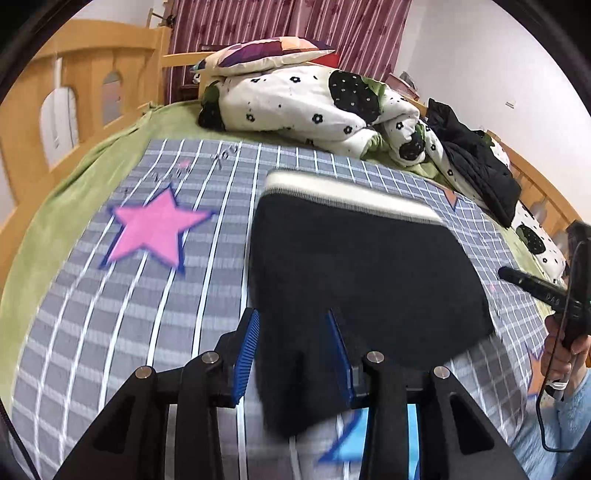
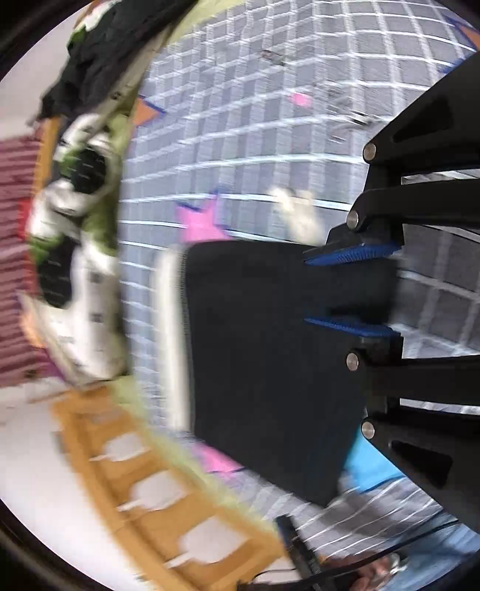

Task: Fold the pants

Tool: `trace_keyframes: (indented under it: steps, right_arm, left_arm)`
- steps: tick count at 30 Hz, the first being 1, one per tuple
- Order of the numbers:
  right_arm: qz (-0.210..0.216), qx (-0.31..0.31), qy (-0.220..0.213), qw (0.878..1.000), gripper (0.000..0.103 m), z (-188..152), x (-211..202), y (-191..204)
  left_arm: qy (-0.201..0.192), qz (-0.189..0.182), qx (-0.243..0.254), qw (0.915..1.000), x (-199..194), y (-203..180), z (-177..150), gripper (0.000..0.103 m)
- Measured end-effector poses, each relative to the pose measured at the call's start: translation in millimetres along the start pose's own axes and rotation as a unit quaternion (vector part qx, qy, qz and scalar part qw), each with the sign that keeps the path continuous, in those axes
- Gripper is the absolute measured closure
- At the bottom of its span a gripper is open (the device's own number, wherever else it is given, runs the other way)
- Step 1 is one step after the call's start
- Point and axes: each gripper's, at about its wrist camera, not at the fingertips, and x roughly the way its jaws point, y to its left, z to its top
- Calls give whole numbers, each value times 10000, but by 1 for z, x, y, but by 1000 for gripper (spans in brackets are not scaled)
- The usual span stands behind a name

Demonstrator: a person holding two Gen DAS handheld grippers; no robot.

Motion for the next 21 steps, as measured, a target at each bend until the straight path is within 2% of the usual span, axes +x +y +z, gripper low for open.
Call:
trace_keyframes:
  steps: [4,8,10,11,12,13,15,18,21]
  right_arm:
    - [-175,-204,-313,9991,70,48,13,8]
    - [-431,-454,-475,9969,70,92,58,22]
    - [-481,-614,-451,9959,70,100,87,28]
    - [-558,-698,-412,9951,70,101,101,28]
    - [-705,-778,-322,9940,70,102,116,28]
    - [-931,-828,-93,9922,72,97,142,25]
    - [-1044,-747,-153,9916,73,87,161,14]
    - [-837,-506,-131,9951,72,91,160,3]
    - [-899,-558,-186,9942,73,89,161,4]
  left_arm:
    - [-253,87,272,9993,32,-22,49,67]
    - [-332,208,508,9979,81,-44,84,64]
    - [-305,484,610,9965,106,-47,89,63]
    - [-144,826,664,9943,131,-45,89,63]
    - [50,966,633,9933,148,-41,85,63]
    - [115,892,586,9942,156,-37,82,63]
    - [-67,809,568,9951,156,-35,76,63]
    - [-139,788,583,9951,156,-34,73,61]
    - [-196,731,554,9956,154,-32,69,61]
